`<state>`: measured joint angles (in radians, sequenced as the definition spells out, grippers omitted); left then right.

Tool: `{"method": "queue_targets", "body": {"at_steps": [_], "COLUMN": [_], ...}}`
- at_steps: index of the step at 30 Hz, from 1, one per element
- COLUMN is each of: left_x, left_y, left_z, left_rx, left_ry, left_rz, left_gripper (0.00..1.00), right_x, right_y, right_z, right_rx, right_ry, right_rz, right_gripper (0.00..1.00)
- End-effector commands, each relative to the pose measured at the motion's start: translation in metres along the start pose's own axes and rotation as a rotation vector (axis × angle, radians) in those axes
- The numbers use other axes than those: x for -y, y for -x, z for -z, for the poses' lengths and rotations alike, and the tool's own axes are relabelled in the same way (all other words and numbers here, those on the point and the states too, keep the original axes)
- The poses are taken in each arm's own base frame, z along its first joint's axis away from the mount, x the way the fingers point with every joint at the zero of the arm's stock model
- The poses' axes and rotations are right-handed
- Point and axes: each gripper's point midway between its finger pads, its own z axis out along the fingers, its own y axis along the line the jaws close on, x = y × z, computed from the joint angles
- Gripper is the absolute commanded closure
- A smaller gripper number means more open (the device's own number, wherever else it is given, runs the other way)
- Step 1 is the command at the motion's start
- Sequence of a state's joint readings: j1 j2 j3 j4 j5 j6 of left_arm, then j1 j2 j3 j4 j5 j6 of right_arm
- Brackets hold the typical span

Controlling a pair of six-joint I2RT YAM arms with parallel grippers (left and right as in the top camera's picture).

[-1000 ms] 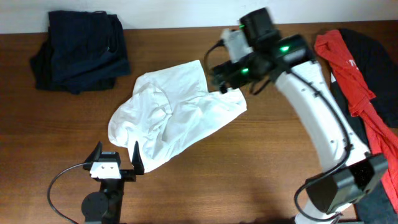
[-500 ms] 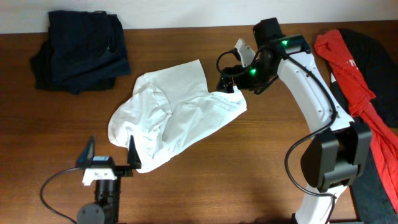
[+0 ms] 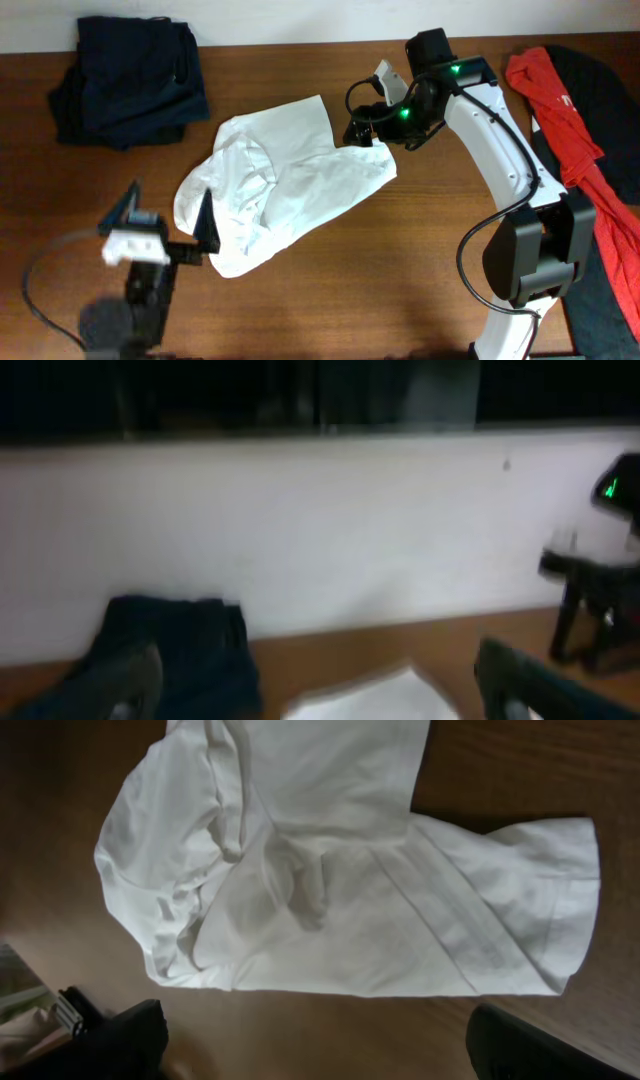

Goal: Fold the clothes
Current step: 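Reach the left gripper to the white shirt and grasp its edge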

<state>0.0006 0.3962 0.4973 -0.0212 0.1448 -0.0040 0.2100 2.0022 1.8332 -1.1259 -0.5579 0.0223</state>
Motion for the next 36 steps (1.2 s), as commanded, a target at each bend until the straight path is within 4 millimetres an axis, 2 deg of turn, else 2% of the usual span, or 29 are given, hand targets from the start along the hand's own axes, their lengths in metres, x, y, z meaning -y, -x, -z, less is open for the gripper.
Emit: {"method": "queue_targets", "body": {"at_steps": [1, 2, 5, 7, 10, 13, 15, 17, 18, 19, 21, 24, 27, 30, 31, 36], "left_x": [0.003, 0.000, -0.004, -0.004, 0.015, 0.034, 0.025, 0.025, 0.032, 0.043, 0.056, 0.062, 0.065, 0.044, 0.040, 0.042], "left_y": [0.021, 0.017, 0.014, 0.004, -0.018, -0.029, -0.056, -0.084, -0.101, -0.127, -0.157, -0.202, -0.229, -0.252, -0.259, -0.278], "left_z": [-0.037, -0.058, -0.082, -0.098, -0.112, -0.119, -0.119, -0.117, -0.114, -0.110, -0.107, -0.105, -0.107, -0.108, -0.107, -0.102], "left_rx": [-0.186, -0.337, -0.509, -0.650, -0.786, -0.807, -0.909, -1.018, -1.082, -1.179, -1.283, -1.412, -1.472, -1.540, -1.559, -1.613], "left_ry": [-0.057, -0.076, -0.104, -0.134, -0.262, -0.369, -0.293, -0.254, -0.269, -0.301, -0.337, -0.355, -0.359, -0.181, -0.158, -0.161], "left_rz": [-0.057, -0.107, -0.128, -0.094, -0.011, 0.081, 0.047, 0.008, 0.005, 0.009, 0.009, 0.022, 0.021, 0.008, -0.006, -0.010], "left_gripper": [0.01, 0.01, 0.01, 0.01, 0.01, 0.01, 0.01, 0.01, 0.01, 0.01, 0.01, 0.01, 0.01, 0.03, 0.07, 0.08], "right_x": [-0.003, -0.003, -0.003, -0.003, -0.003, -0.003, -0.003, -0.003, -0.003, -0.003, -0.003, -0.003, -0.003, -0.003, -0.003, -0.003], "right_y": [0.000, -0.001, -0.003, -0.005, -0.005, -0.005, -0.005, -0.004, -0.002, -0.001, 0.000, -0.001, -0.003, -0.005, -0.005, -0.005], "right_z": [-0.001, -0.001, -0.001, -0.001, -0.001, -0.001, -0.001, -0.001, -0.001, -0.001, -0.001, -0.001, -0.001, -0.001, -0.001, -0.001], "right_rx": [-0.003, -0.006, -0.012, -0.019, -0.021, -0.021, -0.020, -0.015, -0.010, -0.004, -0.002, -0.006, -0.012, -0.019, -0.018, -0.019], "right_ry": [0.015, 0.015, 0.015, 0.015, 0.015, 0.015, 0.015, 0.015, 0.015, 0.015, 0.015, 0.015, 0.014, 0.014, 0.014, 0.014], "right_rz": [0.002, 0.000, -0.003, -0.008, -0.009, -0.009, -0.009, -0.005, -0.002, 0.001, 0.002, 0.000, -0.003, -0.008, -0.007, -0.008], "right_gripper": [0.01, 0.01, 0.01, 0.01, 0.01, 0.01, 0.01, 0.01, 0.01, 0.01, 0.01, 0.01, 0.01, 0.01, 0.01, 0.01]}}
